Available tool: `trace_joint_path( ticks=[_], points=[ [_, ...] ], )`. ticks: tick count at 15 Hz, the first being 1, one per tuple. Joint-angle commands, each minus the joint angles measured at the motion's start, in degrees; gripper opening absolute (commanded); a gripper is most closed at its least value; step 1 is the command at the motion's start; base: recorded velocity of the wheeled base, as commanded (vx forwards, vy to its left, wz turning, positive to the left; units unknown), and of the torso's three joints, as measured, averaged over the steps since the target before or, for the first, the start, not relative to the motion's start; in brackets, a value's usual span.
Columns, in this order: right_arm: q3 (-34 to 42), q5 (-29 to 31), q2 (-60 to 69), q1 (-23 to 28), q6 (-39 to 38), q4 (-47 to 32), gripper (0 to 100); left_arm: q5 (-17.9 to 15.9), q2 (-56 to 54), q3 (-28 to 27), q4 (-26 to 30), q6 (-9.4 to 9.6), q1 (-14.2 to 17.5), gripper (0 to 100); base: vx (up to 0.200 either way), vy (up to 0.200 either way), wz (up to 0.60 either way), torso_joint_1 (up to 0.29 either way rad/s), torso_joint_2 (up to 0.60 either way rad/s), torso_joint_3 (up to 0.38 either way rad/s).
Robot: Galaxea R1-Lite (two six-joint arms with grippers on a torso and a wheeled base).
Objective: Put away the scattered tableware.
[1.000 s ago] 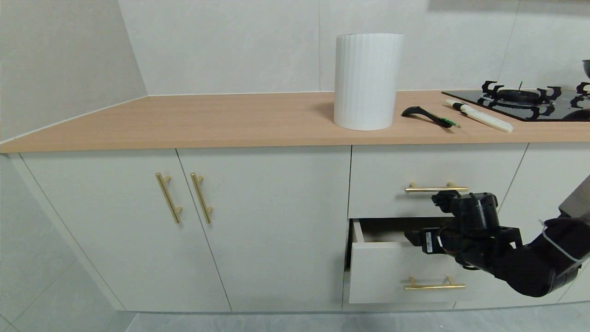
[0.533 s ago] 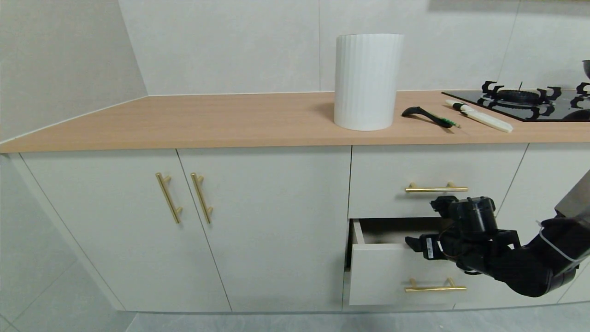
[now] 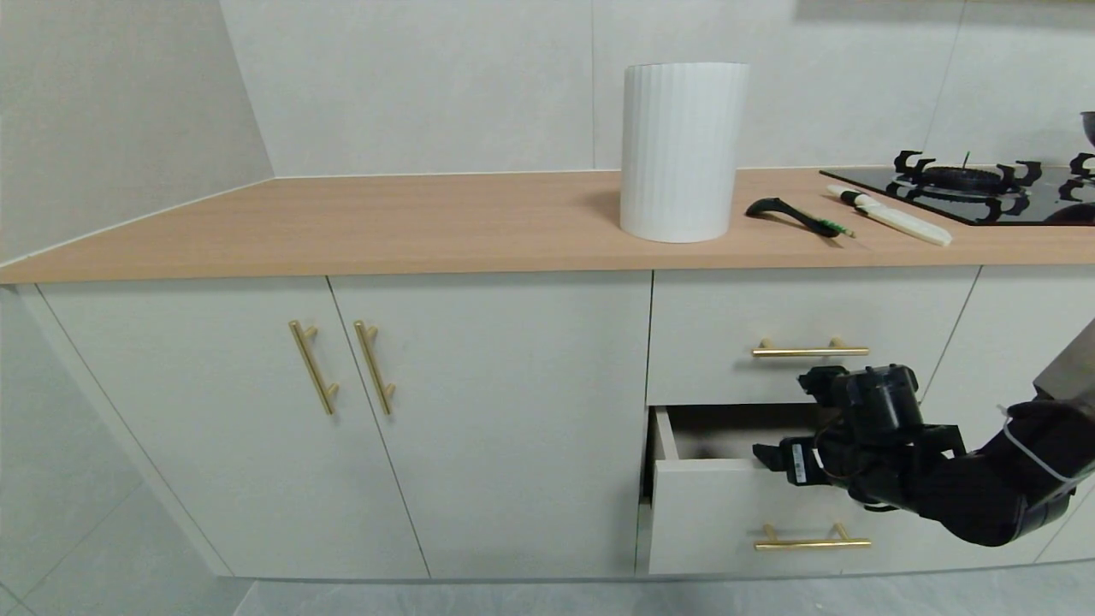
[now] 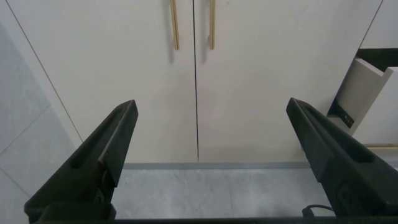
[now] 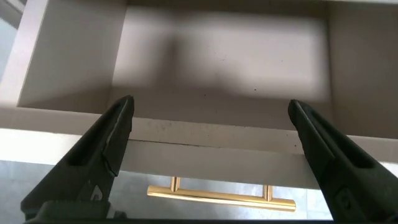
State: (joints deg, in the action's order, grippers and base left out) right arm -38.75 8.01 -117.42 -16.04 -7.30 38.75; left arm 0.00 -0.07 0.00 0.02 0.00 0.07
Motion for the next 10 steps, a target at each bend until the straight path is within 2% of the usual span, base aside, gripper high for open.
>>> trace_joint_path(
  ticks=[1, 4, 10],
  points=[
    [-0.1, -2.5, 3.9, -0.1, 0.1, -4.6, 100, 0.0, 0.1, 0.0, 0.1, 0.0, 0.0, 100, 0.0, 0.0, 0.0, 0.0, 0.0, 0.0],
    [-1.6, -4.0, 7.5, -0.1, 0.2, -13.7, 100, 0.0, 0.1, 0.0, 0.1, 0.0, 0.0, 100, 0.0, 0.0, 0.0, 0.0, 0.0, 0.0],
    [-1.7, -4.3, 10.5, -0.8, 4.8, -24.0, 100, 0.0, 0.1, 0.0, 0.0, 0.0, 0.0, 100, 0.0, 0.0, 0.0, 0.0, 0.0, 0.0]
  ],
)
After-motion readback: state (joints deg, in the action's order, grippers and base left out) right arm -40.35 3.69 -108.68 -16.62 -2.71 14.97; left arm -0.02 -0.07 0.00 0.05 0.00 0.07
